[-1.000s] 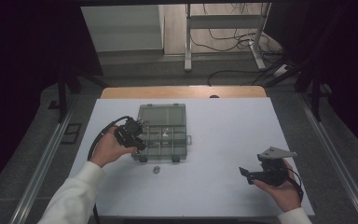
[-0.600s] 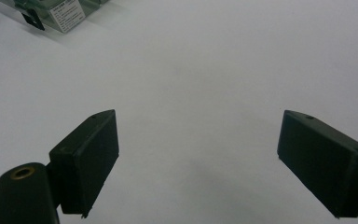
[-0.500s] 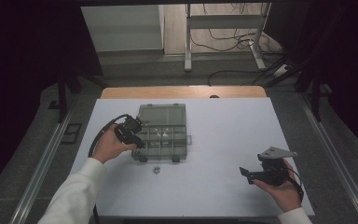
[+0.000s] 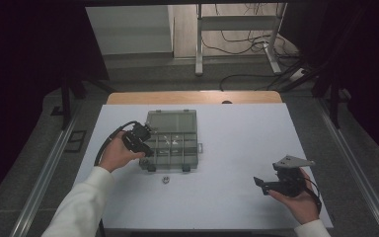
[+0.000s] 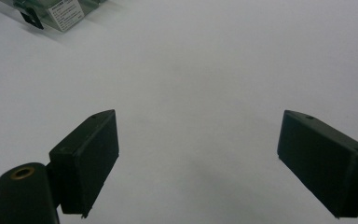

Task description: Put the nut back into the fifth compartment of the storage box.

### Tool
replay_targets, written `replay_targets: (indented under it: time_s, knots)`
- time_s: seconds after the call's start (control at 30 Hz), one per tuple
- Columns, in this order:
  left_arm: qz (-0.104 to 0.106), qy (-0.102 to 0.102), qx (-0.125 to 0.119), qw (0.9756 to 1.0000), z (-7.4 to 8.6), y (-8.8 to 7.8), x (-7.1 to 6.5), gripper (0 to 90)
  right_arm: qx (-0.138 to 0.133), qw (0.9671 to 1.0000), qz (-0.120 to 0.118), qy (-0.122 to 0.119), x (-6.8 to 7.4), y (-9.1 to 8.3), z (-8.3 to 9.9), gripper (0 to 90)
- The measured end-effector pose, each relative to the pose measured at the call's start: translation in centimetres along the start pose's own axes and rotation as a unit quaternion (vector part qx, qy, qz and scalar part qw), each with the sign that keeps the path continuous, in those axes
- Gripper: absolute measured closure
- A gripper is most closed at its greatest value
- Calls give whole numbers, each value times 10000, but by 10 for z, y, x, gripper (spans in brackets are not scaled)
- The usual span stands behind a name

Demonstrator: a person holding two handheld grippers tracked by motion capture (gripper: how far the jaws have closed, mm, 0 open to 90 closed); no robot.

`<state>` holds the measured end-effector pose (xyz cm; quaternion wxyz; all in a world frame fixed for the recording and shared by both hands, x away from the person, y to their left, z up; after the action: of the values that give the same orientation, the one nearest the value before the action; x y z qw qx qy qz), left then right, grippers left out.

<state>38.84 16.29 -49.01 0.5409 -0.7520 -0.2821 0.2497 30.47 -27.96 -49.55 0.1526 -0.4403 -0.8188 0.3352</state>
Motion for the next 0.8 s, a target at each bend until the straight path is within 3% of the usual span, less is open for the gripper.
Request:
replay_targets:
  time_s: [0.07,0.37,0.5,0.8]
  knots:
    - [-72,-3,-64,10000,0,0,0,687,3,10000,1,-5,0,0,0,129]
    - [-213,-71,-528,9984,5,-12,-7,204,20,10000,6,12,0,0,0,129]
    - [-50,-67,-705,9975,10,-16,-12,172,28,10000,1,-21,1,0,0,129]
    - [-22,-47,-867,9962,28,-15,-24,164,13,10000,10,-9,1,0,0,128]
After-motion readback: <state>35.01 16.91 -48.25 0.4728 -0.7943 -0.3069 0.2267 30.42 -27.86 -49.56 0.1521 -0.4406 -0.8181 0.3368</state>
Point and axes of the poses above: each handheld gripper's, and its own axes: y roughly forward along the jaws, z roughly out of its underside, x roughly to its left, the point moved 3 cm from there along y, roughly forward along the jaws, and after that the axes turned 3 degrees about z, right-handed, at the moved point
